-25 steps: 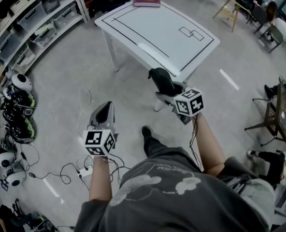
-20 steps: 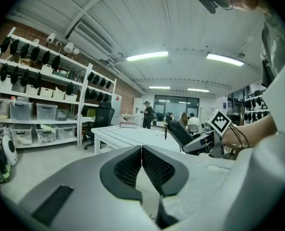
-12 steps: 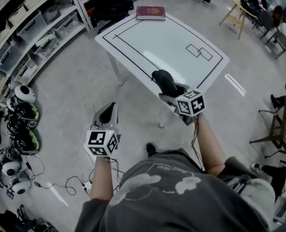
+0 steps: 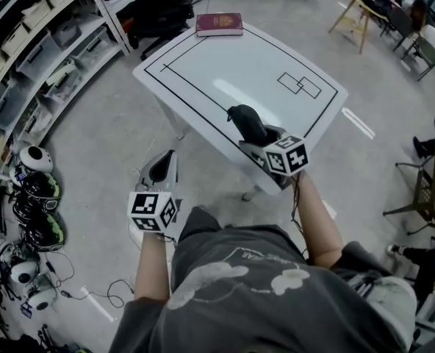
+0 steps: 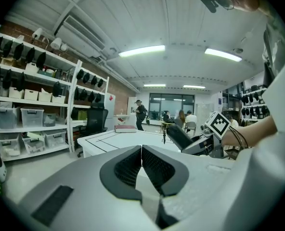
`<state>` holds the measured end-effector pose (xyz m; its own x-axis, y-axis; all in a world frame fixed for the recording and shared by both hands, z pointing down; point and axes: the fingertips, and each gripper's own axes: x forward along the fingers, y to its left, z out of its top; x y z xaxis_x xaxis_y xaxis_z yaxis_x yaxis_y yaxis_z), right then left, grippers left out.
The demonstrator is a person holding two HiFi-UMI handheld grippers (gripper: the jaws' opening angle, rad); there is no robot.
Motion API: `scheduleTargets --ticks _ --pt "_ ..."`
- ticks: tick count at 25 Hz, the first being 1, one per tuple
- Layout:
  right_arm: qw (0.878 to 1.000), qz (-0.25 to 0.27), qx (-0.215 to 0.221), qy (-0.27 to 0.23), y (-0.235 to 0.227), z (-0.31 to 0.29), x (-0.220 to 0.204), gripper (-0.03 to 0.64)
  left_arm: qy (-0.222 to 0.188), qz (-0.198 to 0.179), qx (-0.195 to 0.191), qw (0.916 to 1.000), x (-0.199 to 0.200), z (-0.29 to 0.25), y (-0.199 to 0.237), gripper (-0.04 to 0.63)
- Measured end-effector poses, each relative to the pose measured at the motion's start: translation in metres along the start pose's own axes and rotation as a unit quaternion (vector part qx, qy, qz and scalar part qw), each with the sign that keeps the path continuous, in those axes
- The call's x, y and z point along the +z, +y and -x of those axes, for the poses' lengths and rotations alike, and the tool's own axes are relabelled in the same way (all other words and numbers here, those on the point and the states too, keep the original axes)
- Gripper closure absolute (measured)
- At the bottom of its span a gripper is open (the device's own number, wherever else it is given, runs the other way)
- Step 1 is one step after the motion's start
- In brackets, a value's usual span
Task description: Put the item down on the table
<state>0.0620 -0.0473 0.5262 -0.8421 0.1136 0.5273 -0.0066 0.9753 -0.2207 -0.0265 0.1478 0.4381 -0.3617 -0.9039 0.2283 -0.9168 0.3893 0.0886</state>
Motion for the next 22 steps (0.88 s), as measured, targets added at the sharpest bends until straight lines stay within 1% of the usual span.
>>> scheduleTargets --ticks 6,12,16,22 --pt "1.0 -0.015 -0.024 0.0 -0.026 -0.014 0.006 0.288 0.009 -0.008 -0.045 0.9989 0.006 -0.053 0.01 0.591" --pt "0.997 -0.04 -0.071 0.004 -0.066 -0.036 0.017 0.288 0.015 -0.01 -0.098 0.995 0.013 -0.121 0.034 0.591" --pt "0.992 -0.052 -0.112 0.019 -0.092 -0.055 0.03 0.288 0.026 -0.011 -0.142 0.9895 0.024 -0.172 0.055 0.591" --pt "0.984 -0.053 -0.163 0.048 -0.125 -0.083 0.059 0.288 0.048 -0.018 -0.204 0.9776 0.046 -0.247 0.087 0.591"
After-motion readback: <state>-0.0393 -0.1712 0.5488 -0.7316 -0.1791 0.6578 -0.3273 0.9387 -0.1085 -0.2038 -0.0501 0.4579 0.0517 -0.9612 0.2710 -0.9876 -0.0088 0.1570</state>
